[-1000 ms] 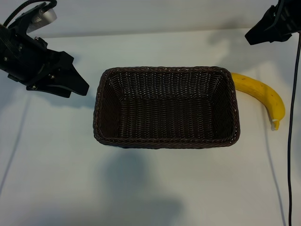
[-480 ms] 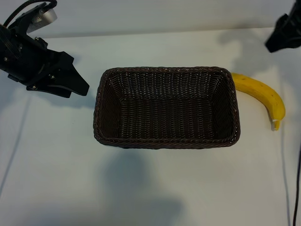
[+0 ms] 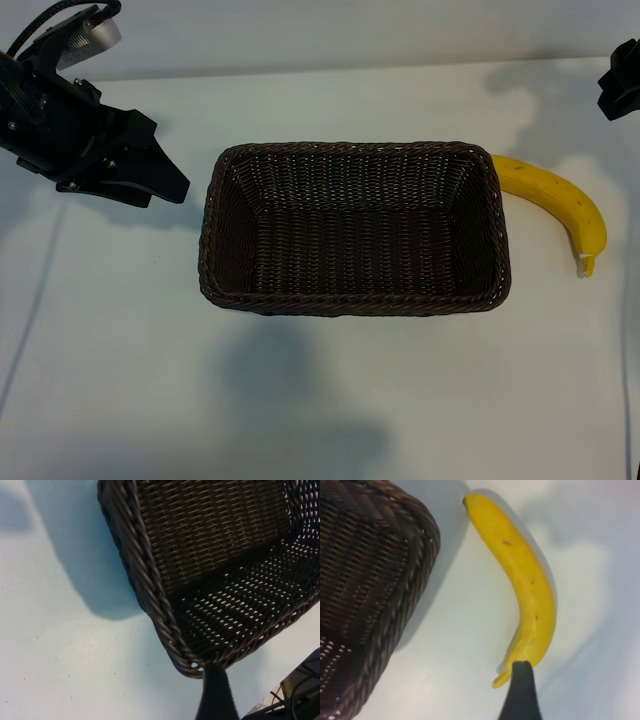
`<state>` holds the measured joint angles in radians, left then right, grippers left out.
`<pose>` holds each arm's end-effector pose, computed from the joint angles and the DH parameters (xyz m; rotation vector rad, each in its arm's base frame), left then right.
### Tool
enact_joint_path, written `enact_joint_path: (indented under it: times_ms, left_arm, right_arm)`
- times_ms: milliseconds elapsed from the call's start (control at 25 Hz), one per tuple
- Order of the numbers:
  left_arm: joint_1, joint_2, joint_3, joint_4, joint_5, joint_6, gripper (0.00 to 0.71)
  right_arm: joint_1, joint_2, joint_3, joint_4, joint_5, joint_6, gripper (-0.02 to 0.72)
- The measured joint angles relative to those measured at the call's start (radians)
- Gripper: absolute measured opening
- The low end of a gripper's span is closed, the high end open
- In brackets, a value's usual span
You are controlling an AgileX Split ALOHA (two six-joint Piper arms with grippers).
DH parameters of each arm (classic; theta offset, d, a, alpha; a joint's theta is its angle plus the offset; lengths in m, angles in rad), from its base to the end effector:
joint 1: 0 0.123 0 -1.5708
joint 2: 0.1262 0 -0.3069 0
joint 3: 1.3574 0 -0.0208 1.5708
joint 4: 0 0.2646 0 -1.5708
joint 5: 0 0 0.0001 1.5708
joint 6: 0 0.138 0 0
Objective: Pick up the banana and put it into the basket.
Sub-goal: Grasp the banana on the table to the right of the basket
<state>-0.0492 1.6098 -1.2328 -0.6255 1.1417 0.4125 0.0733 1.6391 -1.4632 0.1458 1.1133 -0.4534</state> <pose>0.3318 -0.0899 0.2561 0.3273 2.7769 -0.7941 0.3722 0.0454 0.2939 -0.6630 2.6708 0.0963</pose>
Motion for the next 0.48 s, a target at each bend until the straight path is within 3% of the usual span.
enact_joint_path:
  times_ms: [480]
  left_arm:
    - [0.000, 0.000, 0.000, 0.000, 0.000, 0.000, 0.526]
  right_arm:
    - [0.000, 0.142, 0.000, 0.025, -0.019, 0.002, 0.582]
